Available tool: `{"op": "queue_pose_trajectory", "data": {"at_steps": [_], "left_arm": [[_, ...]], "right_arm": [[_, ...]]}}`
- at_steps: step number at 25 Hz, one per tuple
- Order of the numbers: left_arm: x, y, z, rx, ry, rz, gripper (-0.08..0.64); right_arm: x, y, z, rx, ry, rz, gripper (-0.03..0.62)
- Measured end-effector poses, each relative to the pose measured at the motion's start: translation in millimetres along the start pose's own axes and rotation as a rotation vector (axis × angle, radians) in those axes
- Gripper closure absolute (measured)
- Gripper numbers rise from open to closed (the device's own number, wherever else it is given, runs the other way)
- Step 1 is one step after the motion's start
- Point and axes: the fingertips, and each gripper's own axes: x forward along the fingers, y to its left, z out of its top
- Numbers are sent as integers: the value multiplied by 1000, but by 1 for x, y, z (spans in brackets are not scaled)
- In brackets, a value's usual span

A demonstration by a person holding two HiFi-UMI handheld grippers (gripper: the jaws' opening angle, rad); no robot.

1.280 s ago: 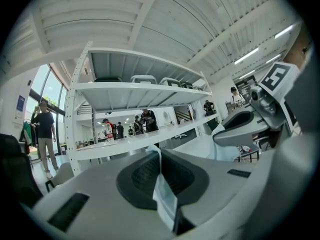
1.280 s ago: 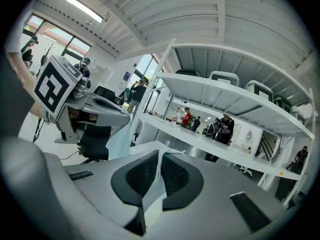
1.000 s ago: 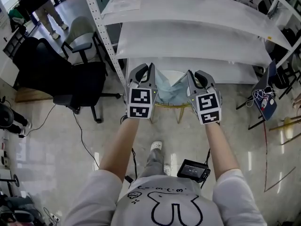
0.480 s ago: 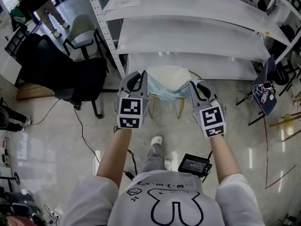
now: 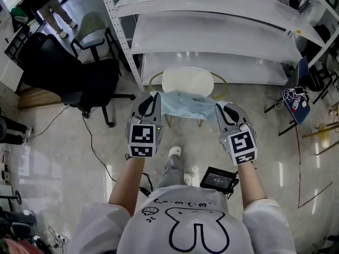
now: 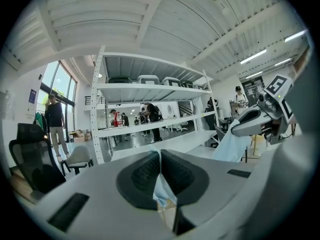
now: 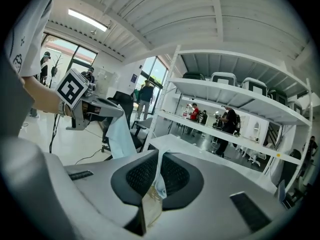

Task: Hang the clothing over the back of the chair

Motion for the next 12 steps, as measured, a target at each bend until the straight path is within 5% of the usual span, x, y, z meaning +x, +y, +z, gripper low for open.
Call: {"op": "queue_pose_trajectory", "data": {"at_steps": [12], "left_arm": [[-52, -18, -53, -26, 96, 8, 537]], "right_arm": [[-38, 35, -53, 36, 106, 73, 560]]}}
